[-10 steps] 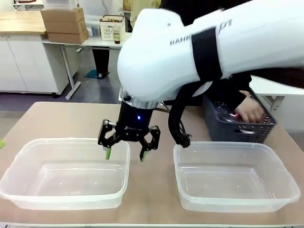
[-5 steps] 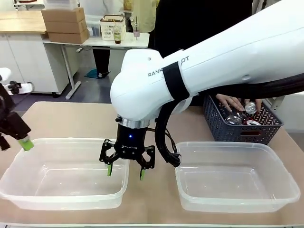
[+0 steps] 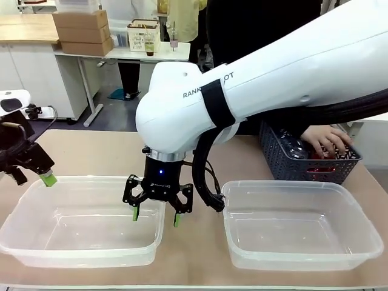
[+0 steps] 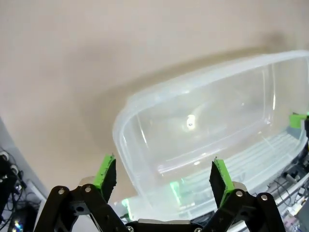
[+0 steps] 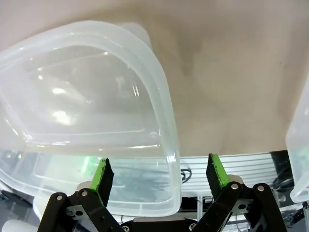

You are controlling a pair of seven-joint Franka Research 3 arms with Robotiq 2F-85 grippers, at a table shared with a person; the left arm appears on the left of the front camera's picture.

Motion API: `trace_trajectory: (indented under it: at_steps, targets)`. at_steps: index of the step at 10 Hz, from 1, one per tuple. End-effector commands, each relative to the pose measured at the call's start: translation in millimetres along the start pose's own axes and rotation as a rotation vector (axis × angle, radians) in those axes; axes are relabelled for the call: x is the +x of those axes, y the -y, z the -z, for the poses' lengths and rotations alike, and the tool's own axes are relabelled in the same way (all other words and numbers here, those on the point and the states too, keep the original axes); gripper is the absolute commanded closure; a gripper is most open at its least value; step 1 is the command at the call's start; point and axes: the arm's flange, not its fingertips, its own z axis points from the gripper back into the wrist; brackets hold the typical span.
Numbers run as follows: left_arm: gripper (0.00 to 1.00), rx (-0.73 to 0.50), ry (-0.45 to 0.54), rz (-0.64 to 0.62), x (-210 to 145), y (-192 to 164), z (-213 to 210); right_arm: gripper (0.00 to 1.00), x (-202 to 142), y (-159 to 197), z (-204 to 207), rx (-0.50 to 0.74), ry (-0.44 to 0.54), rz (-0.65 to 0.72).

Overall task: Sort the waste into each basket.
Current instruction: Pick up the Organizing box on the left side of the table and lift it.

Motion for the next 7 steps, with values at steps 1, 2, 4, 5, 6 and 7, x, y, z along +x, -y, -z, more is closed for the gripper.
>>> trace_trajectory:
  at_steps: [1,2,4,5,6,7]
  targets:
    - [0.0,0.012,0.01,-0.002,5,-3,4,0.0,0,-5,-3,-0.013,0.046,0.029]
    - [0.0,0.063,-0.018,-0.017,2,-5,25,0.0,0,-7,-2,-0.017,0.045,0.028]
    - [0.0,0.075,-0.113,-0.069,-6,-12,84,0.0,4,-9,1,-0.022,0.035,0.035]
    - [0.0,0.073,-0.163,-0.074,-9,-11,104,0.0,5,-10,0,-0.028,0.036,0.038]
    - [0.0,0.072,-0.203,-0.067,-13,-8,121,0.0,6,-11,-1,-0.029,0.037,0.038]
    - [0.0,0.09,-0.221,-0.066,-15,-7,131,0.0,6,-11,-1,-0.027,0.038,0.037]
